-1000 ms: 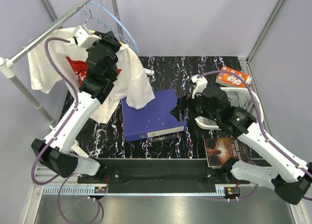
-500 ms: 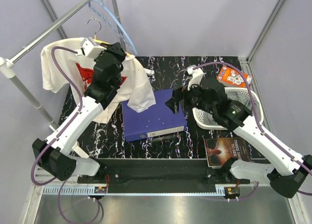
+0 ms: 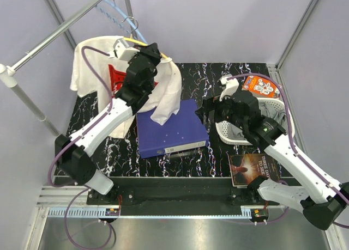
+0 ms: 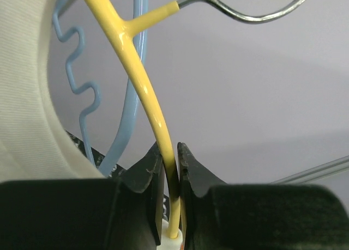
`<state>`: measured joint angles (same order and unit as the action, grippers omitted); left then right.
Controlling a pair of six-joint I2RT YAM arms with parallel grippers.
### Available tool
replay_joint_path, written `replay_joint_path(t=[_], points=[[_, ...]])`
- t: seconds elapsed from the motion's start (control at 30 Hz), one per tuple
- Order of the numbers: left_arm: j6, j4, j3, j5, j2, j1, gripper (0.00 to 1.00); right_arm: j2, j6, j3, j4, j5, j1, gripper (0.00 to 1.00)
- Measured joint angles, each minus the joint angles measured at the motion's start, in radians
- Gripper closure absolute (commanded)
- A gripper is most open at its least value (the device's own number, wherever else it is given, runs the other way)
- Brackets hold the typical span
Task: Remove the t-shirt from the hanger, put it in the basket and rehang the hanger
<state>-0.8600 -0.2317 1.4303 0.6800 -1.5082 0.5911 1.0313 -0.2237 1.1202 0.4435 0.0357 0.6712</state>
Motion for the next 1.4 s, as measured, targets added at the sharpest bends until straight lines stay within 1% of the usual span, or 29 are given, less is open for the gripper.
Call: replay_joint_path(t=[0.13, 0.27, 0.43, 0.53, 0.63, 0.73, 0.83, 0.93, 0.97, 1.1, 1.3, 1.4], points=[[-0.067, -0.007, 0.053, 0.008, -0.074, 0.027, 1.00, 0.028, 0.002, -0.037, -0.081, -0.050, -0.064, 0.00], [-0.110, -0.015, 0.120, 0.027, -0.137, 0.051, 1.00, 0.082, 0.008, -0.069, -0.244, -0.099, -0.089, 0.00], [-0.137, -0.074, 0.251, 0.046, -0.237, 0.058, 1.00, 0.172, 0.007, -0.085, -0.441, -0.131, -0.139, 0.00], [-0.141, -0.100, 0.335, 0.058, -0.296, 0.058, 1.00, 0.227, 0.006, -0.082, -0.518, -0.137, -0.179, 0.00], [-0.144, -0.111, 0.434, 0.063, -0.357, 0.056, 1.00, 0.291, 0.005, -0.065, -0.579, -0.154, -0.247, 0.00], [-0.144, -0.115, 0.535, 0.059, -0.415, 0.055, 1.00, 0.359, 0.019, -0.015, -0.603, -0.162, -0.305, 0.00], [-0.154, -0.123, 0.602, 0.043, -0.460, 0.048, 1.00, 0.419, 0.039, 0.054, -0.599, -0.189, -0.353, 0.01], [-0.167, -0.125, 0.653, 0.023, -0.502, 0.040, 1.00, 0.473, 0.054, 0.129, -0.598, -0.258, -0.408, 0.04], [-0.170, -0.127, 0.666, 0.018, -0.513, 0.037, 1.00, 0.490, 0.062, 0.150, -0.600, -0.285, -0.424, 0.08], [-0.188, -0.128, 0.679, -0.005, -0.536, 0.024, 1.00, 0.555, 0.095, 0.220, -0.603, -0.360, -0.464, 0.13], [-0.225, -0.131, 0.691, -0.033, -0.542, 0.005, 1.00, 0.663, 0.113, 0.315, -0.602, -0.470, -0.470, 0.14], [-0.253, -0.164, 0.697, -0.069, -0.554, -0.012, 1.00, 0.695, 0.107, 0.340, -0.603, -0.514, -0.470, 0.16]])
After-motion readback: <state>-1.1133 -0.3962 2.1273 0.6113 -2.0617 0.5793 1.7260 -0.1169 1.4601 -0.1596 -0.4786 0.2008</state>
